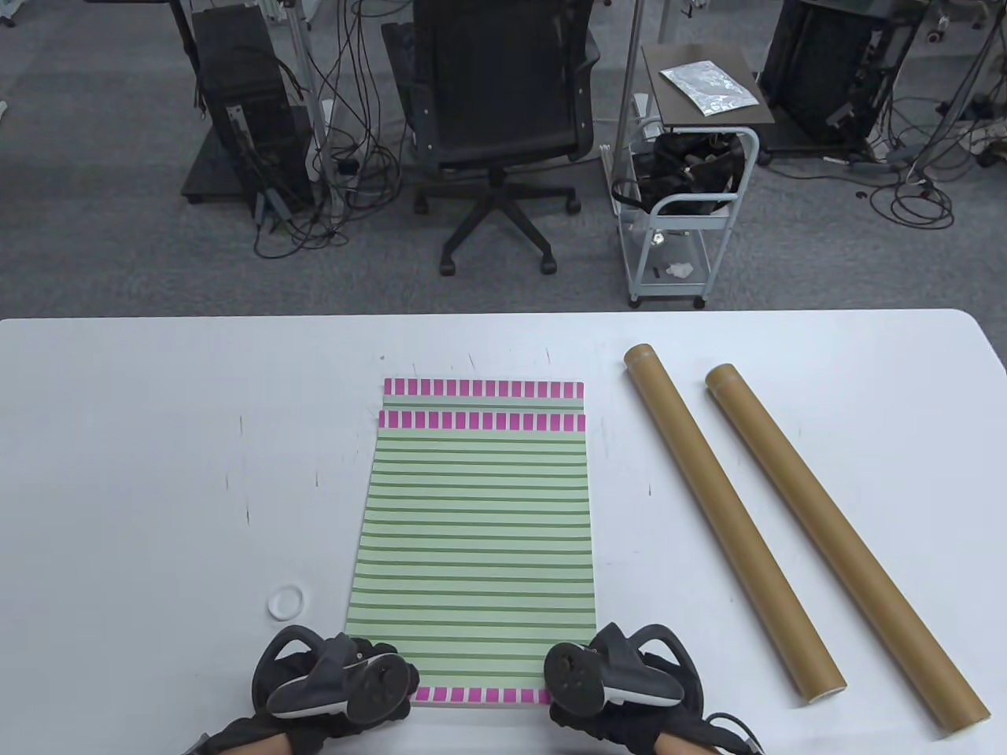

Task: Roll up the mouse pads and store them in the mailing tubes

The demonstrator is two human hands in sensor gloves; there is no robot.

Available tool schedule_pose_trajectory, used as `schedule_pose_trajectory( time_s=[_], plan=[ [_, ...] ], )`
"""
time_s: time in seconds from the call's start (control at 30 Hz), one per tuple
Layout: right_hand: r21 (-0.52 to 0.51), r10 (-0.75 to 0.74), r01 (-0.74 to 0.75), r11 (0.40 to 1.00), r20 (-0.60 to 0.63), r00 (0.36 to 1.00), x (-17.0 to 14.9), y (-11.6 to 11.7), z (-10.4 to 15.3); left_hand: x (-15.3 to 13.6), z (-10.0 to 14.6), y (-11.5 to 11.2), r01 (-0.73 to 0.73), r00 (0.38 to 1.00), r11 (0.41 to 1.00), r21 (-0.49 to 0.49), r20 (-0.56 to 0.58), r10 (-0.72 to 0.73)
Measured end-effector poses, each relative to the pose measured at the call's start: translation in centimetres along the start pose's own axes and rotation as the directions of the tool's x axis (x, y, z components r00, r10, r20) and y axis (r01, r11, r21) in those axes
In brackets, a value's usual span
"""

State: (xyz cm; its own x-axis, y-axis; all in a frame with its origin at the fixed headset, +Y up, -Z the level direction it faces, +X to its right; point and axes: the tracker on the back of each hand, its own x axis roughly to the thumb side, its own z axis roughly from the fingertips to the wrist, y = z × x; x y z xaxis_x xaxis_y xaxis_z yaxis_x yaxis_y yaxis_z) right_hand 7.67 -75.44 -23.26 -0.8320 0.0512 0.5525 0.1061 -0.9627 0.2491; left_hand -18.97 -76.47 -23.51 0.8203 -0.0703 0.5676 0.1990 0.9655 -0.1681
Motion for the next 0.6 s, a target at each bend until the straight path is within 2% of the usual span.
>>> schedule_pose_trajectory(
  time_s=[0.07,0.17,0.3,0.4,0.6],
  plan=[
    [-0.024,0.083,-0.083,0.996,-0.011,0.996,0.7,0.1,0.0,-0.1,0.0,-0.1,-0.014,1.000,1.000,-0.004,-0.005,0.014],
    [-0.039,0.130,-0.131,0.991,-0.032,0.991,1.2,0.2,-0.3,-0.2,-0.2,0.0,-0.012,0.999,1.000,0.002,-0.033,0.012],
    [-0.119,0.140,-0.147,0.982,-0.062,0.988,1.0,0.5,-0.6,-0.2,-0.4,0.0,0.018,0.996,0.999,0.038,-0.086,-0.015],
    [-0.132,0.105,-0.116,0.985,-0.087,0.991,0.5,0.6,-0.7,-0.4,-0.7,0.0,-0.020,0.993,1.000,0.015,-0.117,0.021],
    [-0.137,0.220,-0.220,0.966,-0.020,0.975,1.4,1.4,-0.9,-0.3,-1.2,0.0,-0.026,0.988,0.999,-0.029,-0.150,0.022]
  ],
)
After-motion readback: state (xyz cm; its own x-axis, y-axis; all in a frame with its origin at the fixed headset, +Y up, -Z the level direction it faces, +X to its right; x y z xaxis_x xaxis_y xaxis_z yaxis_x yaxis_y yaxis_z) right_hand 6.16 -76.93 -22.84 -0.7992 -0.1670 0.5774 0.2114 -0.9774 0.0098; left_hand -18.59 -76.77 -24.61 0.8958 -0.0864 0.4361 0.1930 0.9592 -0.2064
